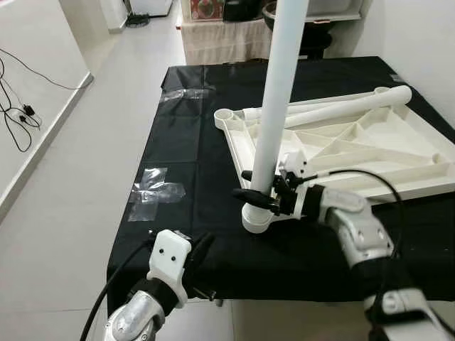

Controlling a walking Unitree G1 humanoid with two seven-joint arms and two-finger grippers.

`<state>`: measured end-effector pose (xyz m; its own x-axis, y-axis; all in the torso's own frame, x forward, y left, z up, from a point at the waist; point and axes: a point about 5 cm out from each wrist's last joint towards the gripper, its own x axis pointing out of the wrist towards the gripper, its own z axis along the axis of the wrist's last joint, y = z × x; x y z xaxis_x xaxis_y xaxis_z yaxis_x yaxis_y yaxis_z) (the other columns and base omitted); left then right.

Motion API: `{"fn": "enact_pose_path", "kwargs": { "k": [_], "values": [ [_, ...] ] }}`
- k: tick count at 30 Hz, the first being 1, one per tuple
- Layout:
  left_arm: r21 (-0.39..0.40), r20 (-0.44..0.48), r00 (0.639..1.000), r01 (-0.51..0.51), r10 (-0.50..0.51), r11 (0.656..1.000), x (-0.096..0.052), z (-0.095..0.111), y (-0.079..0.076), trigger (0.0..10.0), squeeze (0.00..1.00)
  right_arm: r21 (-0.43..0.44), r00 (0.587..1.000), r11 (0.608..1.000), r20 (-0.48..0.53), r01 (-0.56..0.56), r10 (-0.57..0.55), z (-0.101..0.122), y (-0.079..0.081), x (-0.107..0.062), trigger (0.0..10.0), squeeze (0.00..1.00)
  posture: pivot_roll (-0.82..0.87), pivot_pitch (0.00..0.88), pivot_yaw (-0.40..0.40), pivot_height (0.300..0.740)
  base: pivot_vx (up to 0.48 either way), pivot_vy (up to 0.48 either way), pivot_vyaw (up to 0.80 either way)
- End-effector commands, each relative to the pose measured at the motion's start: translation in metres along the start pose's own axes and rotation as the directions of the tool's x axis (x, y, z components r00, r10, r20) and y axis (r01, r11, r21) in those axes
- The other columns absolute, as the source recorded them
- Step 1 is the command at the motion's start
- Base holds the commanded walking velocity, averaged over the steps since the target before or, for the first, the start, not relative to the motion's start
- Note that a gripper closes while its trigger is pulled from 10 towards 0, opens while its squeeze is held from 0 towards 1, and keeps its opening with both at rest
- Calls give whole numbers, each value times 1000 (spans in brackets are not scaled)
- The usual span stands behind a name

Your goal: Building children table

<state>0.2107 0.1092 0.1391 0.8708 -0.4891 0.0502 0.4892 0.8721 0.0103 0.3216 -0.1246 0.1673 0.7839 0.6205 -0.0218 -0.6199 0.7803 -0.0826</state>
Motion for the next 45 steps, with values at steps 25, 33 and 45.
{"fn": "enact_pose_path", "kwargs": {
  "k": [25,33,45],
  "values": [
    [-23,-23,1000,21,-22,1000,5,-6,5,10000,0,-81,937,935,19,-347,349,29,8,4,10000,1000,37,132,25,740,0,0,0],
    [-26,-20,1000,11,-12,1000,4,-8,3,10000,0,-116,829,821,-73,-559,555,36,-8,10,10000,0,51,120,11,740,0,0,0],
    [-29,-21,1000,15,-16,999,4,-9,0,10000,0,-49,710,709,-85,-704,699,41,-18,11,0,0,54,122,13,740,0,0,0]
  ]
}}
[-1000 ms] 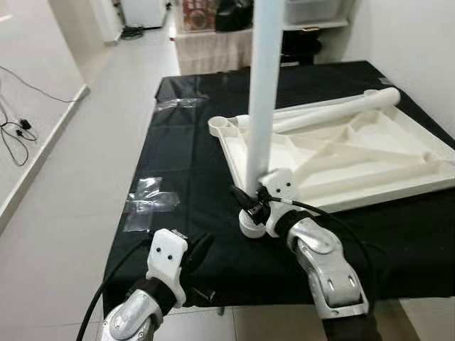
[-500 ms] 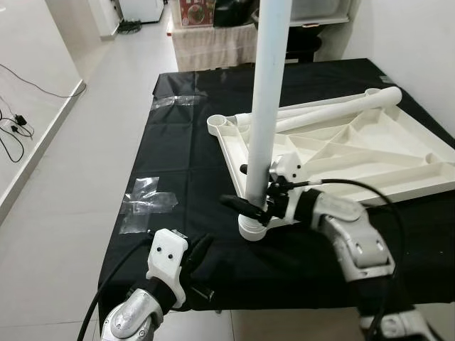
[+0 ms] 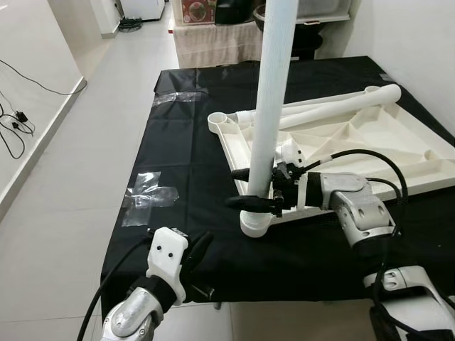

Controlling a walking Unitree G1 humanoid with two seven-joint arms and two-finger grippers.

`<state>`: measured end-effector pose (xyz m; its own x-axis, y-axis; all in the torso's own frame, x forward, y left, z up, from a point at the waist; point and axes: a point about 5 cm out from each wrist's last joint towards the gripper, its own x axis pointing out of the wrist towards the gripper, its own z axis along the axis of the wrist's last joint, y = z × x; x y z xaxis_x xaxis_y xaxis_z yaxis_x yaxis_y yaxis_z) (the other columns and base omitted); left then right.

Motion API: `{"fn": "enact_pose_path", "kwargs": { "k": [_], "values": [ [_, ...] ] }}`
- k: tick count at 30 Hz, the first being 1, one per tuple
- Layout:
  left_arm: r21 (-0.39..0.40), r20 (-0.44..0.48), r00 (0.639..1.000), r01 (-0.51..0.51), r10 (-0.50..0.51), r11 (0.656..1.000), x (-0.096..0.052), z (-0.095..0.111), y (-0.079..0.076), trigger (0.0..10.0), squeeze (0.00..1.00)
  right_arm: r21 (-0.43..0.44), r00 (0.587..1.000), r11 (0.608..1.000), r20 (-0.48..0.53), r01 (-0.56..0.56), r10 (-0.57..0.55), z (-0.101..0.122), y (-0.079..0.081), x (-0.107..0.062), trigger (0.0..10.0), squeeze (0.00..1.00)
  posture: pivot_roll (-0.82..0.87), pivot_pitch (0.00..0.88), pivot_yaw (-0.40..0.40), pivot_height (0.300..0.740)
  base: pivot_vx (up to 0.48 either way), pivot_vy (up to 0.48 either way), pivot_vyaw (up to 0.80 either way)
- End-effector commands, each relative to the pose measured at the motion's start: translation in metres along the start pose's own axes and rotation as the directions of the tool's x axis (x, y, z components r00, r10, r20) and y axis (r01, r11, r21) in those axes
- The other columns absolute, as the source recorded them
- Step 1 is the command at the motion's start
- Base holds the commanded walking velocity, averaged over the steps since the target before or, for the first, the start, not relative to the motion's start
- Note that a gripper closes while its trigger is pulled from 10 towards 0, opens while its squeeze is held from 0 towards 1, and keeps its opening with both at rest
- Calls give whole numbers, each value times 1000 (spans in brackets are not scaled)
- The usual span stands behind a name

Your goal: Building children table

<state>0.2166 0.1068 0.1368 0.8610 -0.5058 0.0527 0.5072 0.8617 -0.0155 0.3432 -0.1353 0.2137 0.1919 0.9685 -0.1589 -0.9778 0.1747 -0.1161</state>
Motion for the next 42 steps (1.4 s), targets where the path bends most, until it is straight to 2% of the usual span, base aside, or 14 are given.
{"fn": "enact_pose_path", "kwargs": {
  "k": [1,8,12,14,16,19,28,29,31,34,39,40,41,42],
  "values": [
    [-2,-23,1000,-5,4,1000,-2,-6,-1,10000,0,13,998,998,9,-66,66,-3,5,7,0,0,54,122,13,740,0,0,0],
    [-8,-20,1000,-6,6,1000,-1,-5,-2,10000,0,-1,1000,1000,-9,3,-3,-9,4,2,0,0,47,133,10,740,0,0,0],
    [-10,-18,1000,-10,10,1000,-2,-5,-2,10000,0,28,953,954,-56,299,-297,-32,10,6,0,0,44,145,0,740,0,0,0],
    [-10,-18,1000,-12,12,1000,-3,-4,-1,10000,0,66,910,908,-65,414,-411,-42,19,13,0,0,42,151,1,740,0,0,0],
    [-8,-18,1000,-11,11,1000,-4,-3,1,10000,0,97,766,760,-106,642,-634,-55,37,23,0,0,39,158,10,740,0,0,0],
    [-7,-20,1000,-8,8,1000,-4,-3,2,10000,0,73,633,630,-135,773,-762,-58,47,23,0,0,40,158,11,740,0,0,0],
    [-2,-23,1000,-1,1,1000,-2,-4,2,10000,0,48,622,621,-109,782,-775,-46,36,33,0,0,39,145,14,740,0,0,0],
    [-2,-21,1000,-9,9,1000,-2,-4,3,10000,0,110,674,666,-65,738,-736,-32,32,37,10000,0,40,145,13,740,0,0,0],
    [-2,-21,1000,-9,9,1000,-2,-4,3,10000,0,110,674,666,-65,738,-736,-32,32,37,10000,0,40,145,13,740,0,0,0],
    [-2,-19,1000,-9,9,1000,-2,-4,3,10000,0,104,811,808,26,580,-585,-14,33,46,10000,0,37,140,16,740,0,0,0],
    [-2,-19,1000,-4,4,1000,-1,-4,3,10000,0,33,884,887,75,460,-461,-3,35,45,10000,0,41,138,14,740,0,0,0],
    [-2,-19,1000,-3,3,1000,-1,-4,3,10000,0,28,894,898,83,439,-440,-1,33,44,10000,671,41,137,12,740,0,0,0],
    [-2,-18,1000,-5,5,1000,-1,-4,2,10000,0,-7,936,939,88,343,-341,3,26,40,10000,1000,50,136,8,740,0,0,0],
    [-1,-17,1000,-7,7,1000,-1,-4,2,10000,0,-22,951,953,83,302,-299,5,20,36,10000,1000,50,136,8,740,0,0,0]
  ]
}}
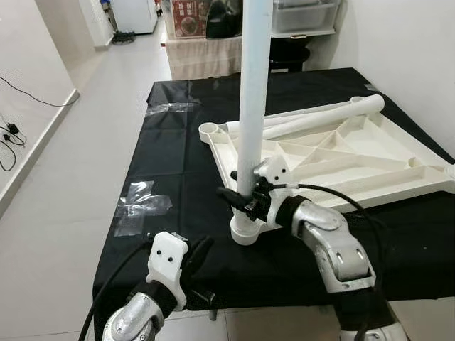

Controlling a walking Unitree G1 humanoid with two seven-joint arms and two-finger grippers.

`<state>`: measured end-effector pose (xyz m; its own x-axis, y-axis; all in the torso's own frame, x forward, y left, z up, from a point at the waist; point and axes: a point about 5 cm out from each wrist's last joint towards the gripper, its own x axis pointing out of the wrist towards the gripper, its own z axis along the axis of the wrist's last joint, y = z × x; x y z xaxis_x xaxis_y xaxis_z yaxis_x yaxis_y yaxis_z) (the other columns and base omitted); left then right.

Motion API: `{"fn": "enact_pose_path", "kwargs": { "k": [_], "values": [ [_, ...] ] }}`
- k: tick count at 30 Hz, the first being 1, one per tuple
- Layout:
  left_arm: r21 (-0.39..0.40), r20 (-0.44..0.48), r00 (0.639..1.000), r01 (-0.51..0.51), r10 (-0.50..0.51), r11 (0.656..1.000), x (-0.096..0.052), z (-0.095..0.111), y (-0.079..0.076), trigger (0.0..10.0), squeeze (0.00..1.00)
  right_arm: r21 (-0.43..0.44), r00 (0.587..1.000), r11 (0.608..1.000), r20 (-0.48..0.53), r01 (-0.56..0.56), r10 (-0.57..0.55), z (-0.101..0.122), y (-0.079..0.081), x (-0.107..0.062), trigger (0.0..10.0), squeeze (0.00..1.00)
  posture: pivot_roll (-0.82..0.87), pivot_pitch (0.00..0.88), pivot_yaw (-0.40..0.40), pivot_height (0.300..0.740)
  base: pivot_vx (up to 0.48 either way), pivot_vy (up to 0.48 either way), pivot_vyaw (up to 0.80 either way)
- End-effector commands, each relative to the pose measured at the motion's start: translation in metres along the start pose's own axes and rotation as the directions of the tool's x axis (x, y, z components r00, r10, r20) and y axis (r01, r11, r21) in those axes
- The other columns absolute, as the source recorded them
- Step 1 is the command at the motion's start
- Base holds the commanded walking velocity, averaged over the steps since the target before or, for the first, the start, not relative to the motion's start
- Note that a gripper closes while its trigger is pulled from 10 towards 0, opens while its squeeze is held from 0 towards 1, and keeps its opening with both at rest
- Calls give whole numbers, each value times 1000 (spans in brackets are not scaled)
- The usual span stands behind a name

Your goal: Building children table

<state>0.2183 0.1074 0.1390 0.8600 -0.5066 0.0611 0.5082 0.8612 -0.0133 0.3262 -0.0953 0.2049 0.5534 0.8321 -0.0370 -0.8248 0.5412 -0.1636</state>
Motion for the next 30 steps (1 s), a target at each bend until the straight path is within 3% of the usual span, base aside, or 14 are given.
{"fn": "enact_pose_path", "kwargs": {
  "k": [1,4,6,7,13,14,15,16,17,18,30],
  "values": [
    [-3,-25,1000,-10,10,1000,-2,-6,1,10000,0,-28,992,992,14,-124,125,7,-9,1,10000,1000,50,136,8,740,0,0,0],
    [-3,-25,1000,-11,11,1000,-2,-6,1,10000,0,-28,991,990,11,-136,136,8,-13,1,10000,1000,50,136,8,740,0,0,0],
    [-3,-24,1000,-12,12,1000,-2,-6,1,10000,0,-48,976,975,-9,-217,217,9,-17,-1,10000,1000,57,135,6,740,0,0,0],
    [-4,-25,1000,-12,12,1000,-2,-6,1,10000,0,-50,962,961,-32,-272,270,9,-19,-1,10000,0,62,134,13,740,0,0,0],
    [-5,-27,1000,-7,7,1000,-2,-6,0,10000,0,-26,921,923,-74,-385,382,5,-28,-5,10000,0,73,131,19,740,0,0,0],
    [-4,-28,1000,-6,5,1000,-2,-6,0,10000,0,-13,918,920,-77,-391,389,3,-31,-6,7529,0,78,130,22,740,0,0,0],
    [-4,-28,1000,-6,5,1000,-2,-6,0,10000,0,-13,918,920,-77,-391,389,3,-31,-6,7529,0,78,130,22,740,0,0,0],
    [-4,-29,1000,-5,5,1000,-2,-6,-1,10000,0,3,915,918,-77,-397,396,1,-34,-8,2863,0,79,131,21,740,0,0,0],
    [-4,-29,1000,-5,5,1000,-2,-6,-1,10000,0,3,915,918,-77,-397,396,1,-34,-8,2863,0,79,131,21,740,0,0,0],
    [-4,-30,1000,-4,4,1000,-2,-7,-2,10000,0,29,913,917,-88,-398,398,-5,-40,-11,0,0,79,133,22,740,0,0,0],
    [-11,-31,1000,1,-1,1000,-2,-7,-4,10000,0,58,942,948,-106,-313,318,-27,-45,-17,0,0,65,140,16,740,0,0,0]
  ]
}}
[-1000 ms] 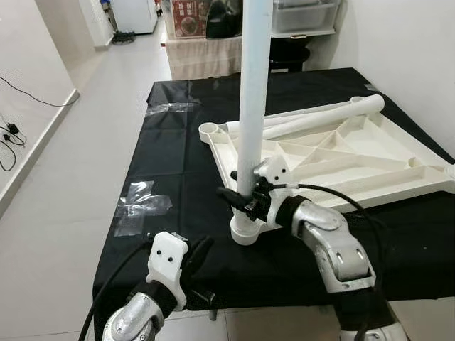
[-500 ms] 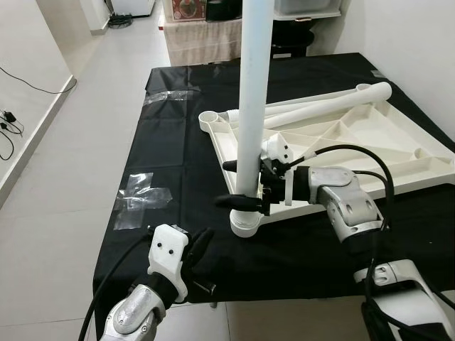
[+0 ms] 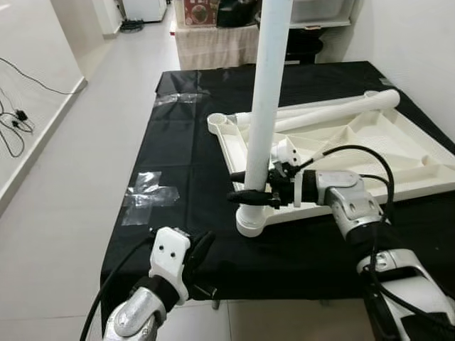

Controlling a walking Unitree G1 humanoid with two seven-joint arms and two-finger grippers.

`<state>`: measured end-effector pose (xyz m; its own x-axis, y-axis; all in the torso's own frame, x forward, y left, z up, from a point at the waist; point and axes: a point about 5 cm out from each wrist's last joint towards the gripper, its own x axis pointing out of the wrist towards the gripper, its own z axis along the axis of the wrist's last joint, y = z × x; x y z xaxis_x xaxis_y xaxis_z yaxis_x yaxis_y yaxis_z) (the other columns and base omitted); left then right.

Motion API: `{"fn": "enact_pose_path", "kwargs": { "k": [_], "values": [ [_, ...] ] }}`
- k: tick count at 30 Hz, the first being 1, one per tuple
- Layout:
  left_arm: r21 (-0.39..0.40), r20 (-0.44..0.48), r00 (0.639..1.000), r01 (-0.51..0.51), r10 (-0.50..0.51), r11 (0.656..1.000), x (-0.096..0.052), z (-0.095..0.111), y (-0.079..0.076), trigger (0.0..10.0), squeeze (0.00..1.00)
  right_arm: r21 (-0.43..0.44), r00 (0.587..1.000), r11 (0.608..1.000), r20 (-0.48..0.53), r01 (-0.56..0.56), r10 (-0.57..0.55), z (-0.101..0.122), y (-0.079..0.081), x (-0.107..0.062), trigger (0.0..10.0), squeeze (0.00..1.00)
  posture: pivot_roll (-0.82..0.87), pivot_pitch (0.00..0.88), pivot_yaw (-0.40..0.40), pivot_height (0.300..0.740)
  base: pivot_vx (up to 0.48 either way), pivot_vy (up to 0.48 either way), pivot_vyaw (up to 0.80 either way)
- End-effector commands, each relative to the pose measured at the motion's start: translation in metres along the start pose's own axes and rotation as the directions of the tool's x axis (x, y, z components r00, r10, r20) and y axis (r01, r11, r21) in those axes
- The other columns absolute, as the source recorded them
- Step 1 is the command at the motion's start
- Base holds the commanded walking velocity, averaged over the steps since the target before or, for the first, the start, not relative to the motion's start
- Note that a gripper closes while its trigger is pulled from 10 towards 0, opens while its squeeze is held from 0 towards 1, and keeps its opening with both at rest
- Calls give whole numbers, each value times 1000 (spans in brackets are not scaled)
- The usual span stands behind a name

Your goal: Building children table

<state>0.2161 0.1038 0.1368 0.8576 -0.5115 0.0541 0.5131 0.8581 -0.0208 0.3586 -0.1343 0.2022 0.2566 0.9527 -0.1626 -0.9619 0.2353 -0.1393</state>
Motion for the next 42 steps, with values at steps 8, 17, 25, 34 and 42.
{"fn": "enact_pose_path", "kwargs": {
  "k": [8,17,25,34,42],
  "values": [
    [-7,-26,1000,-5,5,1000,-6,-5,-1,10000,0,67,932,930,-39,362,-360,-35,12,6,0,0,63,156,-6,740,0,0,0],
    [-6,-36,999,15,-16,1000,-7,-5,1,10000,0,88,688,682,-97,726,-719,-42,45,22,0,0,42,155,21,740,0,0,0],
    [-5,-28,1000,-5,5,1000,-5,-4,3,10000,0,148,762,753,-11,642,-648,-25,43,39,10000,1000,48,152,15,740,0,0,0],
    [-3,-23,1000,-8,8,1000,-3,-4,4,10000,0,84,945,952,123,295,-304,8,40,38,10000,1000,49,146,12,740,0,0,0],
    [-2,-21,1000,-11,11,1000,-2,-4,3,10000,0,-18,999,1000,49,10,-9,9,30,29,10000,0,60,142,11,740,0,0,0]
  ]
}}
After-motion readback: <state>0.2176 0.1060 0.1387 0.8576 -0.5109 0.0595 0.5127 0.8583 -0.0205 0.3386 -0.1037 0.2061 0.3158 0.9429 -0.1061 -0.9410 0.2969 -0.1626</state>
